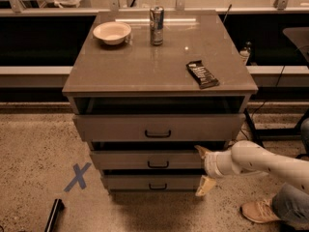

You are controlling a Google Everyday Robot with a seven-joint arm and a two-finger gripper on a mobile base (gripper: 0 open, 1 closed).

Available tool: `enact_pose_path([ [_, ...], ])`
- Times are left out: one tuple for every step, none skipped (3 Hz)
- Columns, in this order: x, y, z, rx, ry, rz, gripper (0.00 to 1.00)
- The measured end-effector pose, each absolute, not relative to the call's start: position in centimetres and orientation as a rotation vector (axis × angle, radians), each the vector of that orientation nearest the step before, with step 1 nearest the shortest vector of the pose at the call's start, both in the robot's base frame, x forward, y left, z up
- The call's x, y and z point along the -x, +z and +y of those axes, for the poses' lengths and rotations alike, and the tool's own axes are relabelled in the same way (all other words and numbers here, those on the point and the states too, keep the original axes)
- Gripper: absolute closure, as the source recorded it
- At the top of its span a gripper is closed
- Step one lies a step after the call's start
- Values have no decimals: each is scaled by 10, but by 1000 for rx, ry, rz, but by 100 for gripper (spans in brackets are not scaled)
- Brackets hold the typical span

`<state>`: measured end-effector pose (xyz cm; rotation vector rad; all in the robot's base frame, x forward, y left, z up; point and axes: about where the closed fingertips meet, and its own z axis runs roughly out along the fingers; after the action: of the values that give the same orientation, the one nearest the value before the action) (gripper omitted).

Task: Open middle drawer

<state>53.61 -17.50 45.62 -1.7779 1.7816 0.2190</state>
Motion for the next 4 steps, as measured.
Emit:
enact_pose_path([
  [-555, 449, -171, 1777, 219, 1787, 0],
  [-569, 438, -168, 1773, 224, 1812, 6],
  [-577, 432, -165, 1773, 221, 1832, 9],
  [-577, 426, -164, 1776, 228, 1848, 15],
])
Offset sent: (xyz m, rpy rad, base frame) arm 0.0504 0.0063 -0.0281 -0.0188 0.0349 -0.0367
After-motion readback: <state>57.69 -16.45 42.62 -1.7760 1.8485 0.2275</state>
